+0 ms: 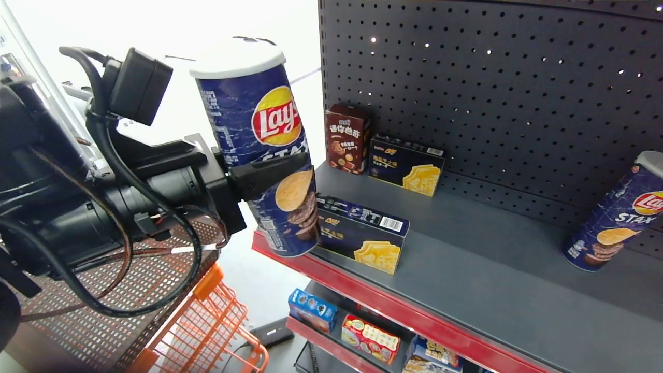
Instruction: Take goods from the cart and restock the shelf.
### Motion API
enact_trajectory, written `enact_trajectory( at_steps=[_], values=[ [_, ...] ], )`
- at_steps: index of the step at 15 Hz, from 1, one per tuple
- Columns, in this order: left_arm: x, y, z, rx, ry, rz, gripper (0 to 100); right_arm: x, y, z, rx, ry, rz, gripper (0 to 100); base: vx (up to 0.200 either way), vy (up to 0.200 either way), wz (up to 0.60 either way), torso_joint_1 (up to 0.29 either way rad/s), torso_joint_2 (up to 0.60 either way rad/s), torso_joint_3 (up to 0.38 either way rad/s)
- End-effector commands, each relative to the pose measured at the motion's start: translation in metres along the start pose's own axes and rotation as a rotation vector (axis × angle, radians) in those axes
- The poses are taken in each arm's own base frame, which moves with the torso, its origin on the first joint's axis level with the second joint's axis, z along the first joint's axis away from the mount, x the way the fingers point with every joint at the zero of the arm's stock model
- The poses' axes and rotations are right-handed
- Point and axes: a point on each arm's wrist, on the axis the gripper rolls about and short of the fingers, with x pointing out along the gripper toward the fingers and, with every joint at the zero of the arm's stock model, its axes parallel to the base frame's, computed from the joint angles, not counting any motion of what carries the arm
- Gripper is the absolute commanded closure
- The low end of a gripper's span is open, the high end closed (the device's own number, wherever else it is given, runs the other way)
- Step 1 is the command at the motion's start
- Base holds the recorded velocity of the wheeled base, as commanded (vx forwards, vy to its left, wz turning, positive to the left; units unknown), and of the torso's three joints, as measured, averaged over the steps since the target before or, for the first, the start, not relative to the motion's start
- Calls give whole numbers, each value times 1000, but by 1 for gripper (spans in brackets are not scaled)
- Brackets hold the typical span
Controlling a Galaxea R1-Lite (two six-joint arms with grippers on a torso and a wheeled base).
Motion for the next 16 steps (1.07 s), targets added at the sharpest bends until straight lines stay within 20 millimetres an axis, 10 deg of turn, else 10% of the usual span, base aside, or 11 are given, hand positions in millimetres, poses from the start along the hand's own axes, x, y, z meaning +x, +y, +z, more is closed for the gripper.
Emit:
enact_trajectory(
  at_steps=[1, 6, 16],
  values=[
    [16, -10, 4, -28, -17, -60, 100, 0, 0, 0, 3, 1, -1, 0, 0, 0, 0, 0, 0, 0],
    [1, -57, -17, -75, 37, -214, 100, 0, 0, 0, 0, 1, 2, 0, 0, 0, 0, 0, 0, 0],
    [-22, -73, -23, -82, 45, -258, 100, 0, 0, 0, -2, 1, 2, 0, 0, 0, -420, 1, 1, 2]
  ],
)
